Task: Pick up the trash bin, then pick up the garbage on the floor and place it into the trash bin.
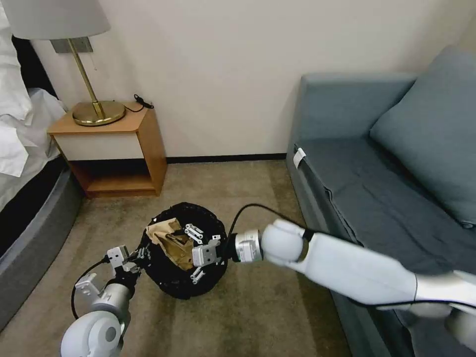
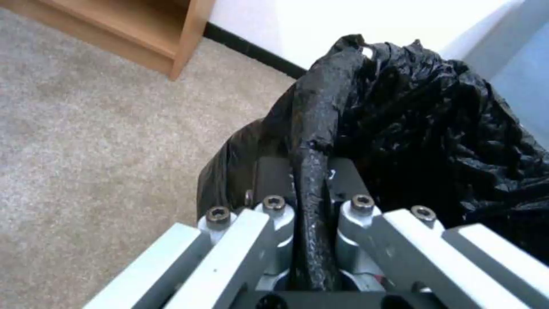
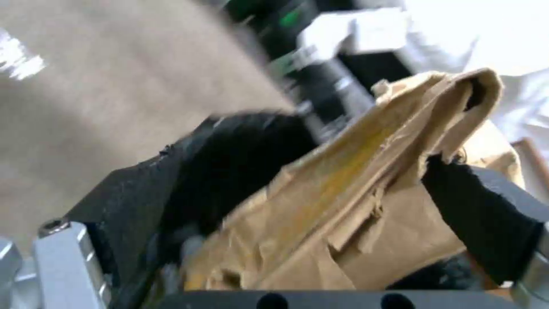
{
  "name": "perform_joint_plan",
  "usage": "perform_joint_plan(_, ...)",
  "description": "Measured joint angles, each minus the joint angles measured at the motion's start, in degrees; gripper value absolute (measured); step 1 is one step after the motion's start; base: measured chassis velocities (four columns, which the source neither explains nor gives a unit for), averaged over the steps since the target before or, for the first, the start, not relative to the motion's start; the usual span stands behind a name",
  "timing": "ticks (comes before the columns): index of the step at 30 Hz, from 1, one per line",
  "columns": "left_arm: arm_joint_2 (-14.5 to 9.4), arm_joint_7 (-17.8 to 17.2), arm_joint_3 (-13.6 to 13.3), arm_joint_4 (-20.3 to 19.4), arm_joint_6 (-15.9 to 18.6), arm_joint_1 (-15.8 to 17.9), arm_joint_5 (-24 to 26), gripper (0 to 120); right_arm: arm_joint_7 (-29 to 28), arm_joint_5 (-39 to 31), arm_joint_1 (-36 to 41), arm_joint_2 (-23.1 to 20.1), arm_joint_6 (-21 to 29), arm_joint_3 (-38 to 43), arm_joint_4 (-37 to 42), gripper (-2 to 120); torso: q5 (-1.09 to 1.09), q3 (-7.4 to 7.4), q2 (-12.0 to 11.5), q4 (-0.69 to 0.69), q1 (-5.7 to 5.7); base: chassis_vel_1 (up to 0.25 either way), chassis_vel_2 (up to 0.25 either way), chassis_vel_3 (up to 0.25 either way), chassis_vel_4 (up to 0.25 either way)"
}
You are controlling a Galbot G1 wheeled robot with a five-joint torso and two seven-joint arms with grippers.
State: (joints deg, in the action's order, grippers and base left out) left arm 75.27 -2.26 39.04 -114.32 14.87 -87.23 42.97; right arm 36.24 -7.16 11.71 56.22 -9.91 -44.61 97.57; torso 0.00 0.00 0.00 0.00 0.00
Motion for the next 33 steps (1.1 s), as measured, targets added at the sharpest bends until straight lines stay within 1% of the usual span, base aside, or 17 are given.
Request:
perform_joint_plan(1,0.0,0.0,0.1,0.0,0.0,0.1,0.3,4,1.5,0.4,-0.5,-0.1,-0.2,0.0,-0.6,100,0.00,0.00,0.0,-0.01,0.00,0.000,0.000,0.000,0.000)
perform_joint_plan(3,0.0,0.0,0.1,0.0,0.0,0.1,0.4,4,2.6,1.0,-0.8,-0.1,-0.3,0.0,-1.1,100,0.01,0.00,0.0,-0.01,0.00,0.000,0.000,0.000,0.000)
perform_joint_plan(6,-0.2,0.0,0.1,0.2,0.0,0.1,0.8,4,5.6,4.3,-1.3,0.2,-1.0,0.6,-1.9,100,0.00,0.00,0.0,-0.01,0.00,0.000,0.000,0.000,0.000)
perform_joint_plan(7,-0.2,0.0,0.1,0.2,0.0,0.1,0.8,4,5.6,4.3,-1.3,0.2,-1.0,0.6,-1.9,100,0.00,0.00,0.0,-0.01,0.00,0.000,0.000,0.000,0.000)
perform_joint_plan(8,-0.3,0.0,0.1,0.4,0.0,0.1,0.9,4,7.3,7.3,-1.4,0.9,-1.6,1.7,-2.6,100,0.00,0.00,0.0,-0.01,0.00,0.000,0.000,0.000,0.000)
perform_joint_plan(9,-0.4,0.0,0.1,0.4,0.0,0.1,0.9,4,7.8,8.1,-1.4,1.1,-1.8,2.1,-2.9,100,0.01,0.00,0.0,-0.01,0.00,0.000,0.000,0.000,0.000)
perform_joint_plan(11,-0.6,0.1,0.2,0.6,0.0,0.2,1.2,4,10.5,12.0,-1.5,2.5,-2.4,4.2,-4.6,100,0.00,0.00,0.0,0.00,0.00,0.000,0.000,0.000,0.000)
perform_joint_plan(13,-0.7,0.2,0.2,0.6,0.0,0.2,1.3,4,11.2,12.9,-1.5,2.8,-2.5,4.7,-5.0,100,0.00,0.00,0.0,0.00,0.00,0.000,0.000,0.000,0.000)
perform_joint_plan(15,-0.9,0.2,0.4,0.7,0.0,0.2,1.7,4,13.1,16.2,-2.0,3.2,-2.7,6.3,-6.2,100,0.00,0.00,0.0,0.00,0.00,0.000,0.000,0.000,0.000)
perform_joint_plan(21,-1.2,0.2,0.8,0.7,0.1,0.2,3.1,4,13.6,18.5,-0.3,3.0,-3.8,7.0,-8.1,100,0.00,0.00,0.0,0.00,0.00,0.000,0.000,0.000,0.000)
perform_joint_plan(24,-1.5,-0.1,1.3,0.3,0.6,0.2,4.9,4,12.9,19.4,2.5,2.4,-4.4,8.4,-9.5,100,0.01,0.00,0.0,-0.01,0.00,0.000,0.000,0.000,0.000)
perform_joint_plan(25,-1.6,-0.2,1.9,0.3,0.7,0.3,5.4,4,12.8,19.8,3.5,2.0,-4.5,9.0,-10.0,100,0.01,0.00,0.0,0.01,0.00,0.000,0.000,0.000,0.000)
perform_joint_plan(28,-1.7,0.0,2.3,0.1,0.9,0.5,6.6,4,12.1,19.8,4.7,1.6,-4.9,10.1,-10.2,100,0.03,0.00,0.0,0.00,0.00,0.000,0.000,0.000,0.000)
perform_joint_plan(29,-1.7,-0.1,2.4,0.1,1.1,0.5,7.3,4,11.5,19.7,5.3,1.2,-5.2,10.7,-10.3,100,-0.04,0.00,0.0,-0.02,0.00,0.000,0.000,0.000,0.000)
perform_joint_plan(31,-1.7,-0.4,2.8,0.1,1.2,0.6,7.7,4,11.0,19.6,5.9,0.8,-5.3,11.1,-10.3,100,-0.03,0.00,0.0,-0.03,0.00,0.000,0.000,0.000,0.000)
perform_joint_plan(32,-1.7,-0.6,3.1,0.1,1.3,0.6,7.9,4,10.3,19.4,6.5,0.4,-5.3,11.5,-10.4,100,0.05,0.00,0.0,-0.01,0.00,0.000,0.000,0.000,0.000)
perform_joint_plan(33,-1.7,-0.6,3.2,0.1,1.3,0.7,8.0,4,9.8,19.2,7.0,0.2,-5.4,11.7,-10.3,100,0.05,0.00,0.0,0.00,0.00,0.000,0.000,0.000,0.000)
